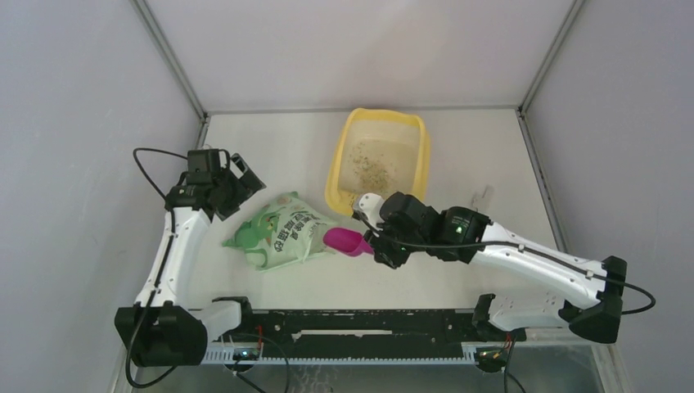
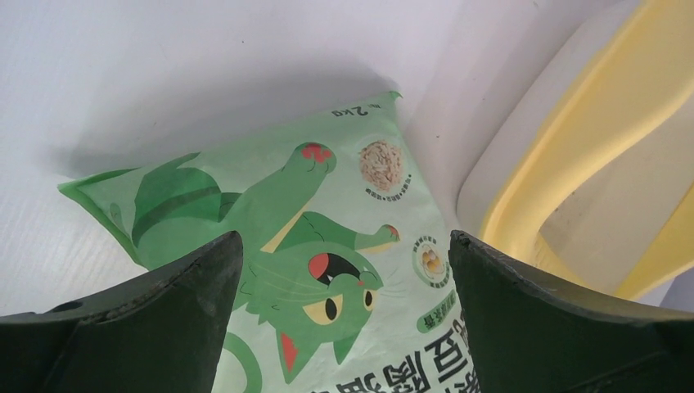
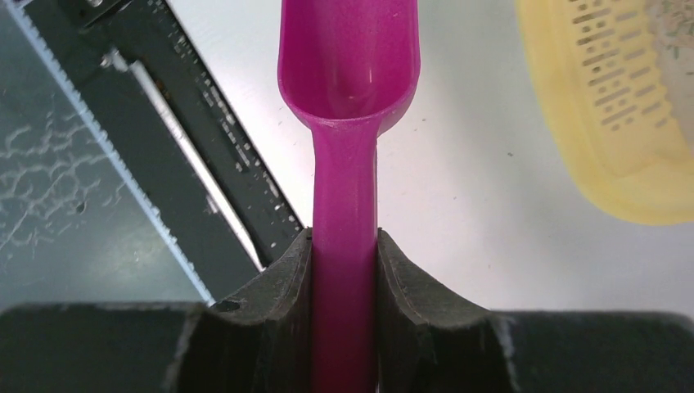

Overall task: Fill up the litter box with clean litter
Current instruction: 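Scoop the cat litter from the cat litter bag.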

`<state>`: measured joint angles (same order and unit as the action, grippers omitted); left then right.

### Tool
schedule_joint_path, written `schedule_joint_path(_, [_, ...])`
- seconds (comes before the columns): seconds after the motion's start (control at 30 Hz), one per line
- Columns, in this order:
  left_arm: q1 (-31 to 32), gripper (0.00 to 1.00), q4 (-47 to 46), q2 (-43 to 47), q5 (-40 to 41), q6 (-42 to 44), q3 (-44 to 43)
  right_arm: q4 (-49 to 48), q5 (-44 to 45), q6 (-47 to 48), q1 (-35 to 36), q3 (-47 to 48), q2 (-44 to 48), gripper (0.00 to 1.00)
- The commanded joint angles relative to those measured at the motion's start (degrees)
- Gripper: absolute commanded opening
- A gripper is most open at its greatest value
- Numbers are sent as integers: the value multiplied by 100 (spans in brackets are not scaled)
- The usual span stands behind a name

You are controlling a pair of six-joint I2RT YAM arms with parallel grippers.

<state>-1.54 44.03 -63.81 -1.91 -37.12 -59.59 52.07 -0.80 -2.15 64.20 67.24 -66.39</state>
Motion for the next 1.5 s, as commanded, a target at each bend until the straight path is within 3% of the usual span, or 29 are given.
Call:
schedule_joint_path(0.0, [-46, 100, -211, -230, 167, -58, 11, -642, -274, 200, -385, 405, -406, 0])
schedule_joint_path(0.17, [-65, 100, -203, -675, 436, -32, -169, -532, -367, 451, -457, 1090, -1353, 0])
schedule_joint_path(0.53, [-284, 100, -176, -1404, 900, -267, -272, -130, -226, -162, -290, 1827, -2907, 0])
schedule_joint_path(0.7, [-320, 76, -488, -1662, 714, -241, -11, 333, -17, -301, -218, 2172, -3316, 0])
schedule_joint_path(1.03, [-314, 61, -830, -2114, 561, -187, 468, 641, -150, -330, -213, 3462, -4514, 0])
schedule_joint_path(1.23, [-270, 60, -1019, -2189, 290, -242, 636, 165, -111, -411, -225, 3371, -4876, 0])
schedule_joint_path(1.47, [-243, 60, -1011, -2134, 246, -193, 671, -1237, 243, -633, -259, 2656, -4831, 0])
